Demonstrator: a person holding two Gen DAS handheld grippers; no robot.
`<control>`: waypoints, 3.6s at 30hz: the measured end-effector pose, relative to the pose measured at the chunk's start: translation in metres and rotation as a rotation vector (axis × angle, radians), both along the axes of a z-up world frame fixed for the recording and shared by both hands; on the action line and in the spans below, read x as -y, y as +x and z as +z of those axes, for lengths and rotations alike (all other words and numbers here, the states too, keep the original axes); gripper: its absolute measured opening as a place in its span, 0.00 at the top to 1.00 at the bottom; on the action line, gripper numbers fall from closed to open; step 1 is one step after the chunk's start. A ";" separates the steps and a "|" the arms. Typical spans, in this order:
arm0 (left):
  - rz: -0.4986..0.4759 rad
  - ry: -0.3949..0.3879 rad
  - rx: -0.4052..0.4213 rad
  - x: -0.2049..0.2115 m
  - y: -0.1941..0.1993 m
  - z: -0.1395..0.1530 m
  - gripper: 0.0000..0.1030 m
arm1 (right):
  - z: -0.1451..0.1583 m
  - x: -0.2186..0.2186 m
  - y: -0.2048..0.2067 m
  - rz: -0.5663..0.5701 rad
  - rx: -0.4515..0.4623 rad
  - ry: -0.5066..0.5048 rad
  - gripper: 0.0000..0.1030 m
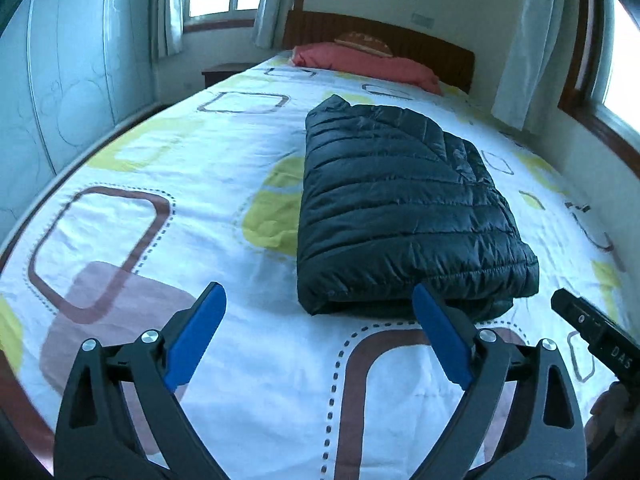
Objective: Fold large clothes
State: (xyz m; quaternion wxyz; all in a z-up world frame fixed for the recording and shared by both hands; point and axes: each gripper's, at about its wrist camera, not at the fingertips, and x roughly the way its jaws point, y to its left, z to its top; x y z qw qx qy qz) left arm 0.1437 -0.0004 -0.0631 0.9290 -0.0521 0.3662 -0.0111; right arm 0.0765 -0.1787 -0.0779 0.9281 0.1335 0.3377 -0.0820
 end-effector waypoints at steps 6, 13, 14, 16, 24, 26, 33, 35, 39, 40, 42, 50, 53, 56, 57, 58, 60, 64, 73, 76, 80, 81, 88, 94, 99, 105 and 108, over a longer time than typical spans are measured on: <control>0.038 0.050 0.062 -0.001 -0.018 0.020 0.06 | 0.013 -0.015 -0.010 -0.018 0.025 -0.077 0.24; 0.055 0.080 0.126 0.000 -0.037 0.045 0.05 | 0.030 -0.029 -0.024 -0.016 0.054 -0.099 0.24; 0.055 0.077 0.132 0.000 -0.039 0.047 0.05 | 0.033 -0.030 -0.026 -0.015 0.061 -0.104 0.24; 0.053 0.070 0.143 0.001 -0.043 0.053 0.05 | 0.039 -0.034 -0.032 -0.014 0.075 -0.113 0.24; 0.037 0.088 0.183 0.008 -0.056 0.065 0.05 | 0.055 -0.043 -0.047 -0.017 0.127 -0.148 0.23; 0.039 0.091 0.188 0.009 -0.058 0.066 0.05 | 0.055 -0.044 -0.049 -0.014 0.130 -0.148 0.23; 0.040 0.089 0.183 0.010 -0.060 0.065 0.04 | 0.052 -0.041 -0.050 -0.012 0.127 -0.141 0.23; 0.042 0.090 0.183 0.011 -0.062 0.065 0.04 | 0.052 -0.041 -0.050 -0.013 0.128 -0.143 0.23; 0.041 0.091 0.185 0.011 -0.062 0.065 0.04 | 0.052 -0.041 -0.051 -0.012 0.127 -0.142 0.23; 0.042 0.089 0.184 0.011 -0.062 0.065 0.04 | 0.052 -0.041 -0.051 -0.013 0.128 -0.143 0.23; 0.043 0.086 0.183 0.011 -0.062 0.065 0.04 | 0.052 -0.041 -0.051 -0.013 0.127 -0.144 0.23; 0.040 0.086 0.176 0.012 -0.062 0.063 0.04 | 0.051 -0.043 -0.052 -0.009 0.126 -0.148 0.23; 0.041 0.085 0.175 0.012 -0.062 0.062 0.04 | 0.051 -0.043 -0.051 -0.007 0.123 -0.148 0.23; 0.041 0.085 0.171 0.012 -0.062 0.061 0.04 | 0.049 -0.043 -0.050 -0.004 0.119 -0.147 0.23; 0.040 0.083 0.169 0.011 -0.061 0.060 0.04 | 0.049 -0.042 -0.049 -0.003 0.118 -0.147 0.23; 0.040 0.083 0.168 0.011 -0.061 0.059 0.04 | 0.049 -0.042 -0.049 -0.003 0.118 -0.145 0.23; 0.041 0.084 0.166 0.011 -0.060 0.057 0.04 | 0.049 -0.042 -0.049 -0.003 0.118 -0.146 0.23; 0.044 0.090 0.162 0.010 -0.059 0.056 0.04 | 0.049 -0.043 -0.049 -0.002 0.118 -0.146 0.23; 0.042 0.091 0.158 0.010 -0.058 0.053 0.04 | 0.048 -0.042 -0.049 -0.002 0.118 -0.146 0.23; 0.043 0.089 0.164 0.011 -0.059 0.053 0.04 | 0.048 -0.043 -0.049 -0.002 0.118 -0.147 0.23; 0.037 0.089 0.158 0.010 -0.058 0.053 0.04 | 0.048 -0.043 -0.049 -0.002 0.119 -0.146 0.23; 0.035 0.088 0.156 0.010 -0.057 0.052 0.04 | 0.048 -0.043 -0.049 -0.002 0.119 -0.147 0.23; 0.044 0.109 0.155 0.014 -0.057 0.052 0.04 | 0.048 -0.044 -0.049 -0.003 0.116 -0.147 0.23; 0.028 0.111 0.158 0.015 -0.057 0.050 0.03 | 0.042 -0.041 -0.045 0.006 0.110 -0.146 0.23; 0.023 0.114 0.157 0.016 -0.055 0.047 0.02 | 0.039 -0.038 -0.044 0.011 0.106 -0.144 0.23; 0.023 0.114 0.141 0.016 -0.052 0.042 0.02 | 0.035 -0.034 -0.040 0.020 0.097 -0.140 0.23; 0.028 0.119 0.163 0.016 -0.050 0.041 0.02 | 0.033 -0.032 -0.039 0.021 0.093 -0.140 0.23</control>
